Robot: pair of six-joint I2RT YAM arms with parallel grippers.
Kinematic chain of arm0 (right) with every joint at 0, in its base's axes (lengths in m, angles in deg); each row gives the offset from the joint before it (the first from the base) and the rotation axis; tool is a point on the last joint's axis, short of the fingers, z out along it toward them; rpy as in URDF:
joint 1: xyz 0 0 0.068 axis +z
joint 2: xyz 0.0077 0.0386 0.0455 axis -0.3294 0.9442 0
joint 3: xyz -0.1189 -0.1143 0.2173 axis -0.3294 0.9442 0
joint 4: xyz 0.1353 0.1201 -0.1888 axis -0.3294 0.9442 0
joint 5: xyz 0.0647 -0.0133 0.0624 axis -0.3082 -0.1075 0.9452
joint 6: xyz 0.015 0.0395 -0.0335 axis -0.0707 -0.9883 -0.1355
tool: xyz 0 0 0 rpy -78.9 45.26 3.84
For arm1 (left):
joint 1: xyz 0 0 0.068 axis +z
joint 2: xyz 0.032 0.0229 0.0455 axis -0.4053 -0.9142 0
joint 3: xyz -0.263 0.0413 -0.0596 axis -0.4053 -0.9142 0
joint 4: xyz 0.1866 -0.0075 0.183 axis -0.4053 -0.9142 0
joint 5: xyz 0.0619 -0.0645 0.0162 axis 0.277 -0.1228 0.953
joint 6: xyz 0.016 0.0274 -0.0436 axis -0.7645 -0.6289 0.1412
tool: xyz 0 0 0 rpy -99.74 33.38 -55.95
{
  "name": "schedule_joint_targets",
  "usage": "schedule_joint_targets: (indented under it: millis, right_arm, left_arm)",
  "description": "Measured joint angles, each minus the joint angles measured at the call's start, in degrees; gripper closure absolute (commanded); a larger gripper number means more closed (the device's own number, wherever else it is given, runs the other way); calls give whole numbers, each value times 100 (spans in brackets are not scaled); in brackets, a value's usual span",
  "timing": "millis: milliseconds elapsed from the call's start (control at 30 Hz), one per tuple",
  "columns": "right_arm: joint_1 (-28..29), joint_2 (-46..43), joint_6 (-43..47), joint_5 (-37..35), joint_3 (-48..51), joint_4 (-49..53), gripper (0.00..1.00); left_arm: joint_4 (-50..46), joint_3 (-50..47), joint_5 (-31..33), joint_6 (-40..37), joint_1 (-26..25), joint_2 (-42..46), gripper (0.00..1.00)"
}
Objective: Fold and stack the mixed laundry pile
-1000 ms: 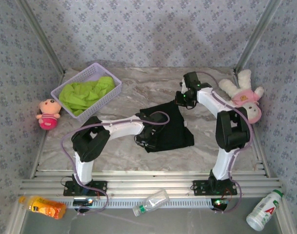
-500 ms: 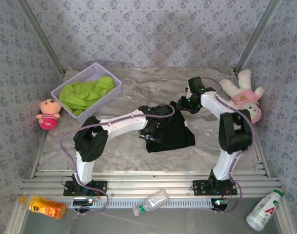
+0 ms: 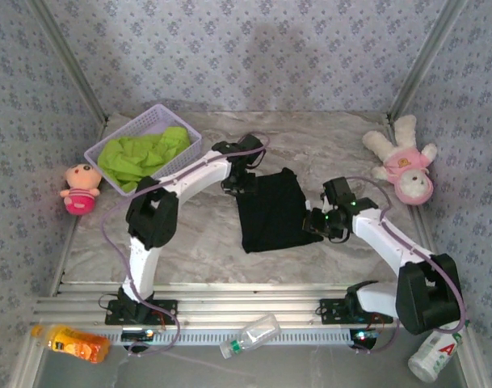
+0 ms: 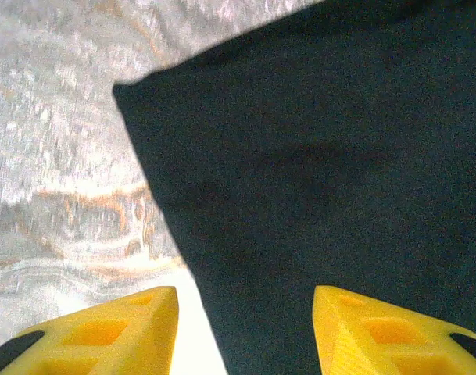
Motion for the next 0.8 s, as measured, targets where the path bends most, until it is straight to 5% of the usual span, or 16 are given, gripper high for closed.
schedule_joint_targets:
  millis: [400, 567, 800]
  right_arm:
    - [208, 686, -179, -46, 160, -804, 70]
    - [214, 839, -155, -120, 146, -831, 98]
    - [208, 216, -59, -188, -424, -125, 100]
  left_arm:
    - [-105, 516, 20, -229, 9, -922, 56]
    - [-103, 514, 20, -227, 9, -931, 55]
    - [-103, 494, 20, -229, 9, -977, 54]
